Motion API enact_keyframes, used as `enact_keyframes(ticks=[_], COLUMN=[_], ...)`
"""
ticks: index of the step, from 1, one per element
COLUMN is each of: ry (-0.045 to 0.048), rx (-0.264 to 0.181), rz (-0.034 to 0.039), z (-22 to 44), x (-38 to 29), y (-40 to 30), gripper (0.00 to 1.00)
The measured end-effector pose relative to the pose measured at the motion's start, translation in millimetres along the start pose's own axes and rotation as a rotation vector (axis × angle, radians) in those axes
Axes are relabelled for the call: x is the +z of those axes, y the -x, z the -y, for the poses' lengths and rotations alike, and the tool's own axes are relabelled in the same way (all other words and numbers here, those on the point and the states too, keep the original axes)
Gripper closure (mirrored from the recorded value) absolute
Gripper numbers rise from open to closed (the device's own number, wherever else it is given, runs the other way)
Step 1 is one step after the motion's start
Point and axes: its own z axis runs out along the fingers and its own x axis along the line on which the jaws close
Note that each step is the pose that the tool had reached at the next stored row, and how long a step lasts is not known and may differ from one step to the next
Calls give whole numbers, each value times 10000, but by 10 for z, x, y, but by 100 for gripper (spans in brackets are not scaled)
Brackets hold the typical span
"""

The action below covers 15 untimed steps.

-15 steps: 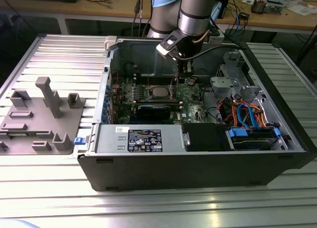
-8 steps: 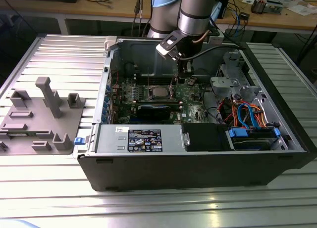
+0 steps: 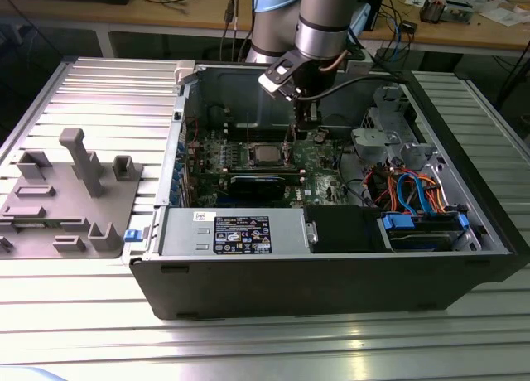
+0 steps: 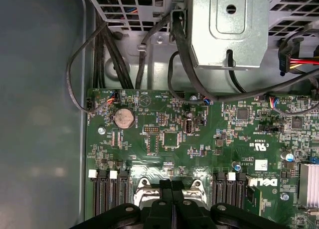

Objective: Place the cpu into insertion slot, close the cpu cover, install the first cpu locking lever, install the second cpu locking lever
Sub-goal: 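Close the cpu cover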

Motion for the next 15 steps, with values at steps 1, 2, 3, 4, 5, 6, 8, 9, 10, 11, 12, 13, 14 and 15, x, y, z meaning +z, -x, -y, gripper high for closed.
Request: enact_keyframes(ticks=[1, 2, 3, 4, 5, 6, 8, 9, 10, 11, 12, 13, 14, 15], ry=[0, 0, 1, 0, 0, 0, 0, 0, 0, 0, 0, -1, -1, 0], rx=[0, 0, 0, -1, -1, 0, 0, 0, -1, 0, 0, -1, 0, -1], rz=[0, 0, 0, -1, 0, 0, 0, 0, 0, 1, 0, 1, 1, -2], z=[4, 11, 25, 45, 52, 60, 73, 77, 81, 85, 87, 89, 92, 101], x=[0, 1, 2, 4, 4, 5, 5, 6, 6, 6, 6, 7, 9, 16], y=[0, -1, -1, -2, -2, -2, -3, -3, -3, -3, -3, -4, -4, -5], gripper=[89, 89, 89, 89, 89, 89, 89, 89, 89, 89, 89, 89, 89, 89])
